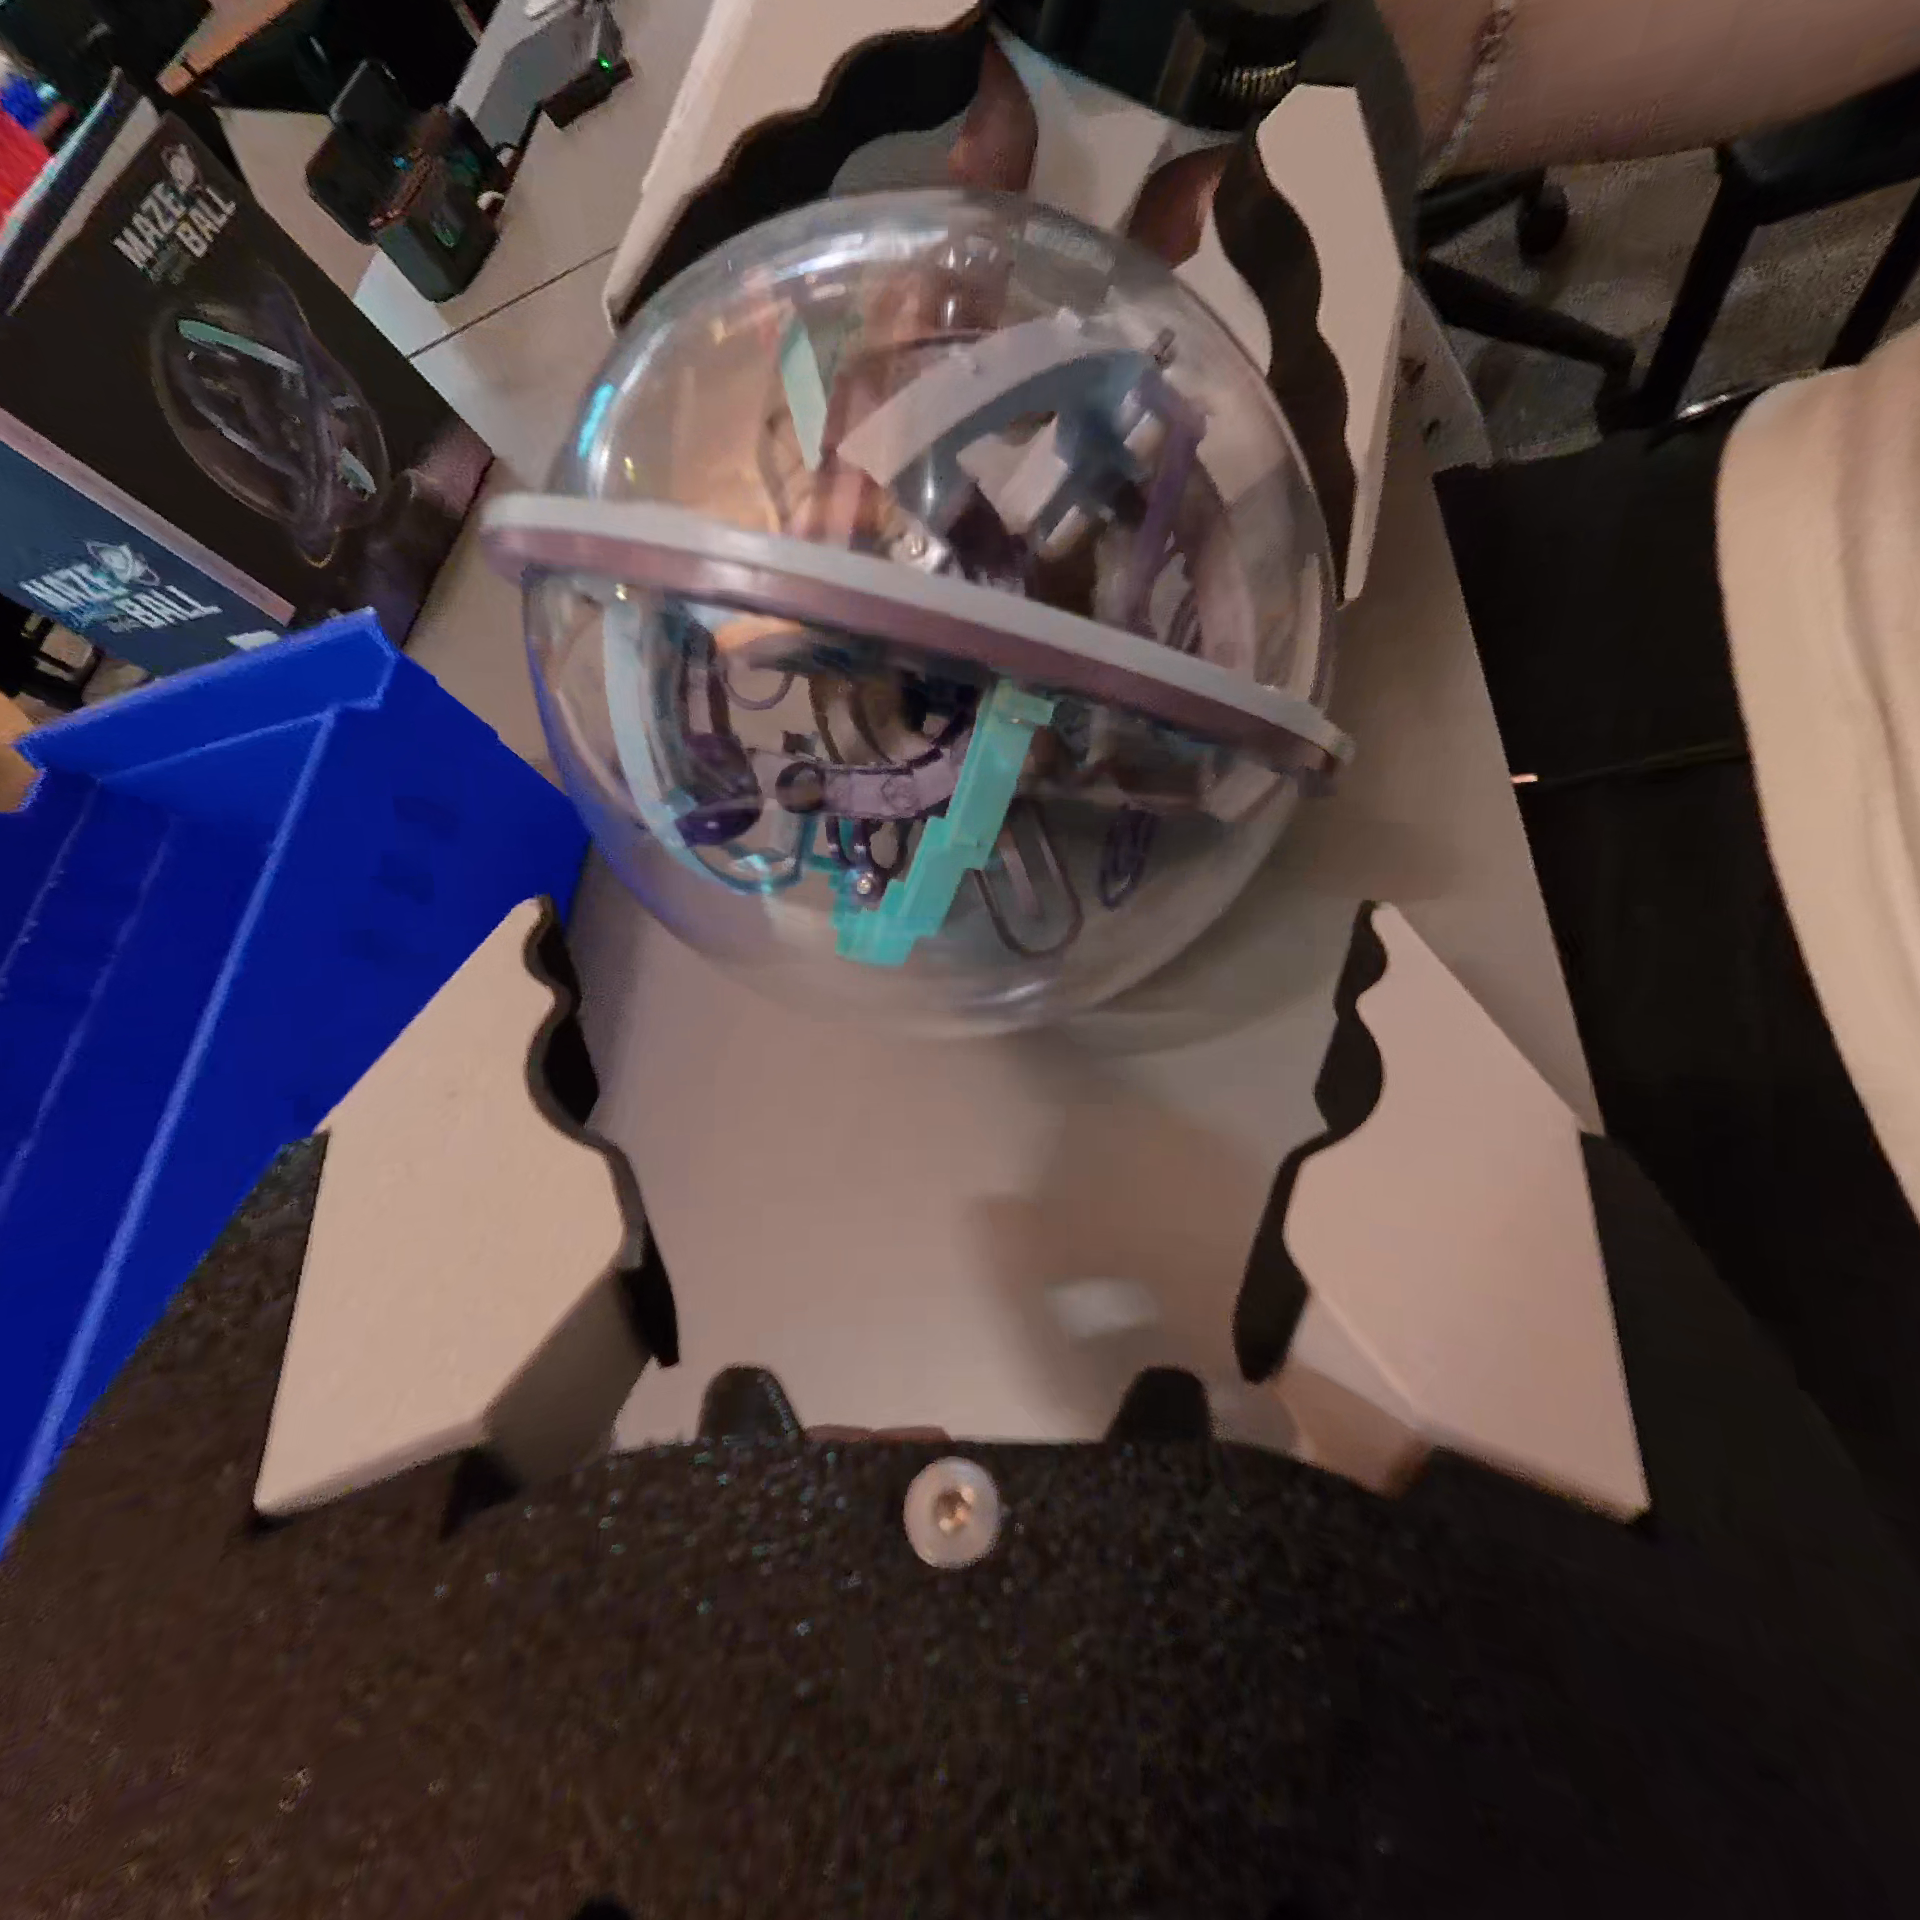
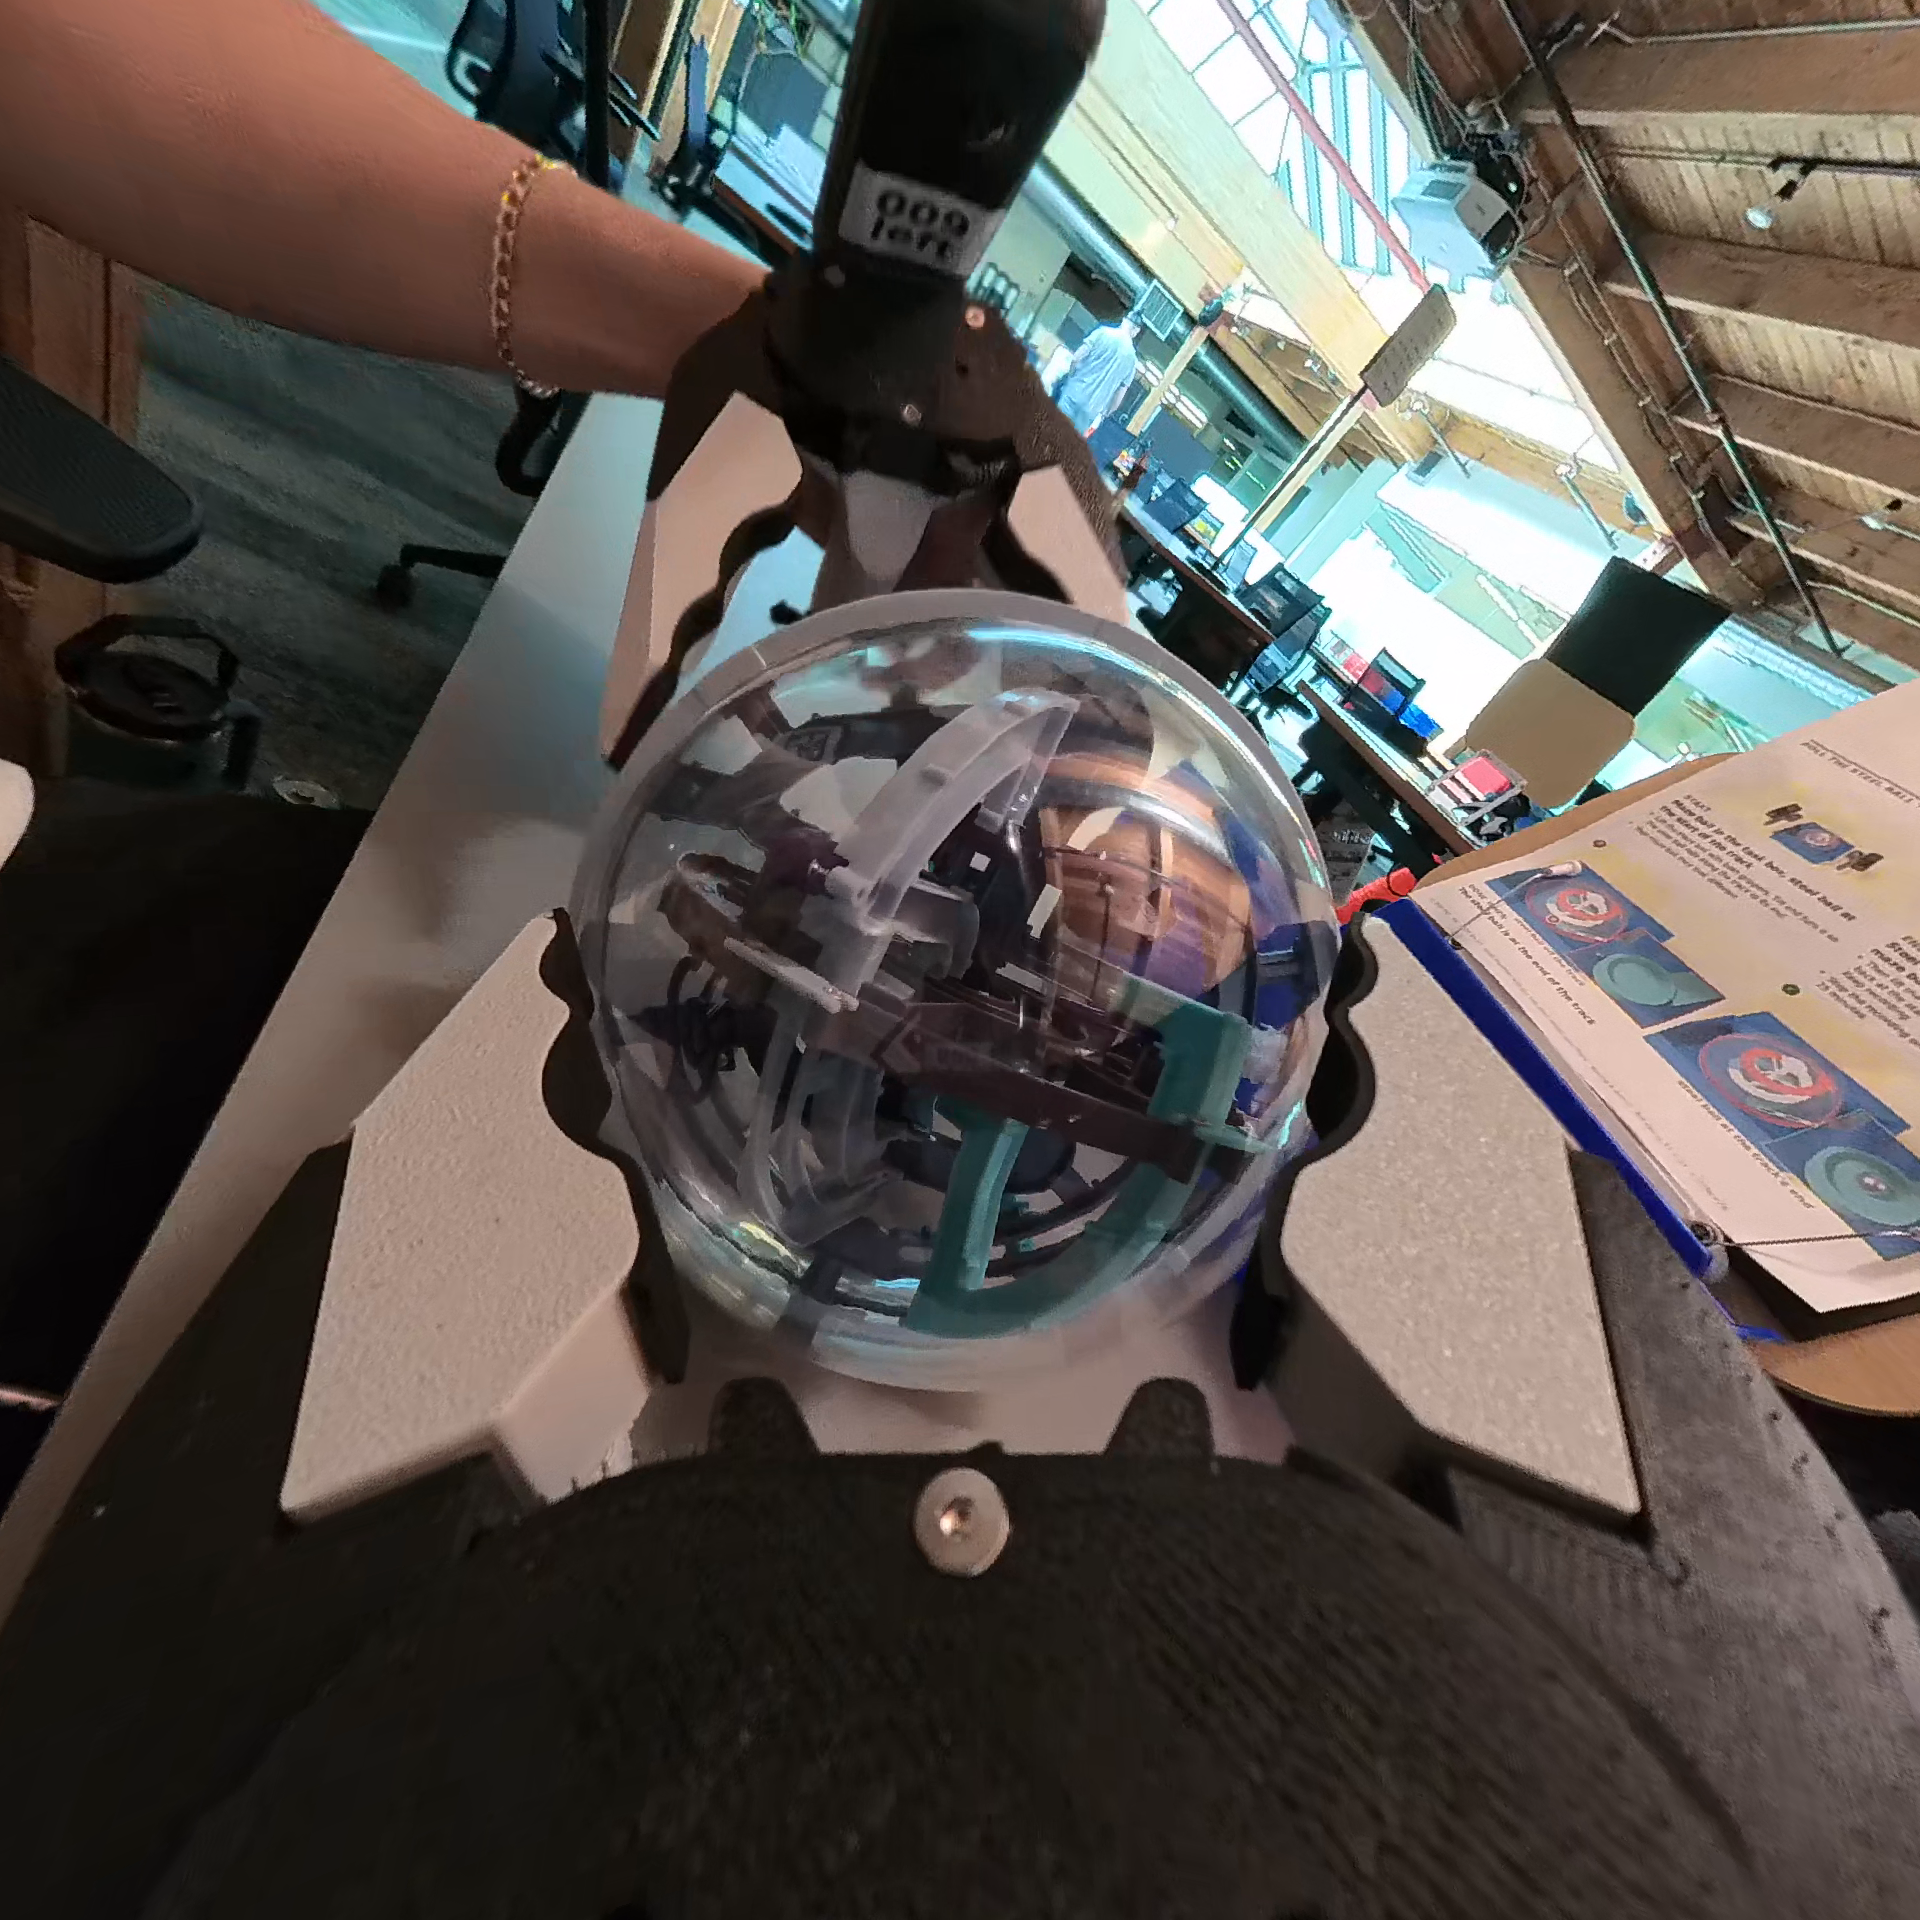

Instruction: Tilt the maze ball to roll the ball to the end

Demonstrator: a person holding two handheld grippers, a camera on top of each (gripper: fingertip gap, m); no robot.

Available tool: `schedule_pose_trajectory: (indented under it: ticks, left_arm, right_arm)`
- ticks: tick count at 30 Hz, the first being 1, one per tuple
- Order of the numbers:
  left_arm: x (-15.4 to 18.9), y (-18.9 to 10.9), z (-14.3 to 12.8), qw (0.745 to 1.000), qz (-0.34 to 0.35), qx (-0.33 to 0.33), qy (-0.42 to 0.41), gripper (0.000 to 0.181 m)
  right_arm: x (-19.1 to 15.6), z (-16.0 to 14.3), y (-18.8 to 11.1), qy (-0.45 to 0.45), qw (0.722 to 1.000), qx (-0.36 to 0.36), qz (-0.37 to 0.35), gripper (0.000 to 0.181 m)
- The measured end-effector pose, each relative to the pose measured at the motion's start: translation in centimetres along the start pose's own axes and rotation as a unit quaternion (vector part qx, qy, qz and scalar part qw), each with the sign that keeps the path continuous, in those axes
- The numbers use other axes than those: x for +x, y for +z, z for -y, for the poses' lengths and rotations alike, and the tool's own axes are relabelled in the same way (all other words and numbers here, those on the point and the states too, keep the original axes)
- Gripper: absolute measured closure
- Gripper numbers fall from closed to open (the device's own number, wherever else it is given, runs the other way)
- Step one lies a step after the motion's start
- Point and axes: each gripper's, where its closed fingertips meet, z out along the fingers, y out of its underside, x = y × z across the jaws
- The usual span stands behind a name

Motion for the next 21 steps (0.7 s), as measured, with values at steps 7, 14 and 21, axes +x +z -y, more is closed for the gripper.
schedule_pose_trajectory:
  ticks: [7,14,21]
  left_arm:
    - [-3.1,-1.2,2.7,0.973,0.049,-0.085,0.211,0.03]
    - [-4.5,0.9,2.7,0.887,-0.003,-0.194,0.419,0.028]
    - [-2.9,2.5,1.7,0.861,-0.108,-0.223,0.444,0.031]
  right_arm:
    - [0.0,-0.1,-0.1,0.002,1.0,-0.001,-0.001,0.044]
    - [0.0,0.1,0.1,0.003,1.0,0.002,-0.008,0.045]
    - [0.0,0.1,0.1,0.004,1.0,0.0,-0.012,0.045]
